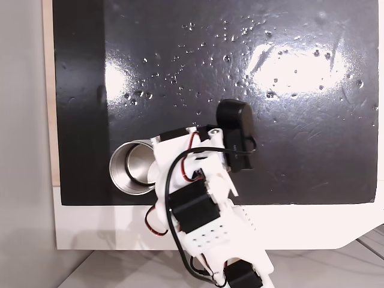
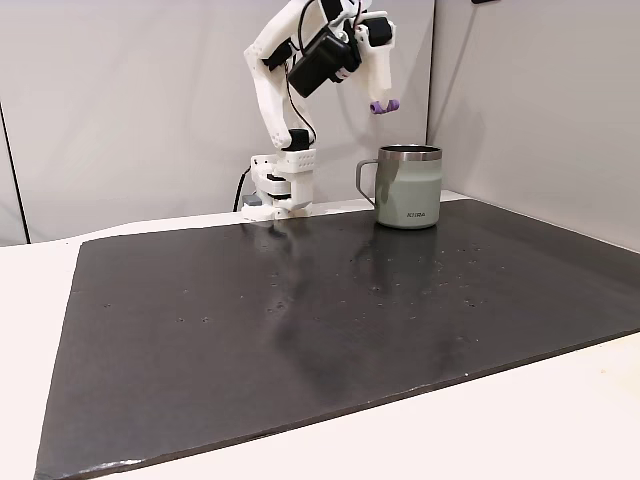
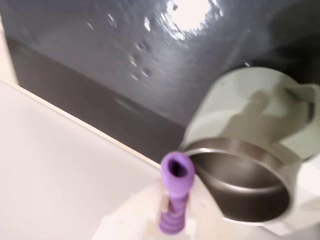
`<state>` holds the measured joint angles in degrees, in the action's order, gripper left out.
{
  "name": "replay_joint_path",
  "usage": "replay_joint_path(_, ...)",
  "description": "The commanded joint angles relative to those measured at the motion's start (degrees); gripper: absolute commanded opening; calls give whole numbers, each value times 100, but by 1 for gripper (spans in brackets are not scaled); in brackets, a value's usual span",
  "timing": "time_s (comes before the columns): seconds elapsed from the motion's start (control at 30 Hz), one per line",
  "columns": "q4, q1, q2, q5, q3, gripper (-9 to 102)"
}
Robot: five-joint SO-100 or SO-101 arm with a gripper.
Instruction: Grasp a pengrip and put it in the cup.
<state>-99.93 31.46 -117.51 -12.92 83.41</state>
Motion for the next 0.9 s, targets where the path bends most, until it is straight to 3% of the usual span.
replay_joint_path(0.0, 272, 413, -123, 290, 53, 0)
replay_joint_path(0.27, 334, 1450, 782, 686, -422, 0)
replay_joint_path(0.57, 352, 1758, 905, 861, -220, 2)
replay_joint_path(0.77, 404, 1758, 712, 1072, -149, 24)
replay_joint_path(0.87, 404, 1784, 703, 1099, -167, 28)
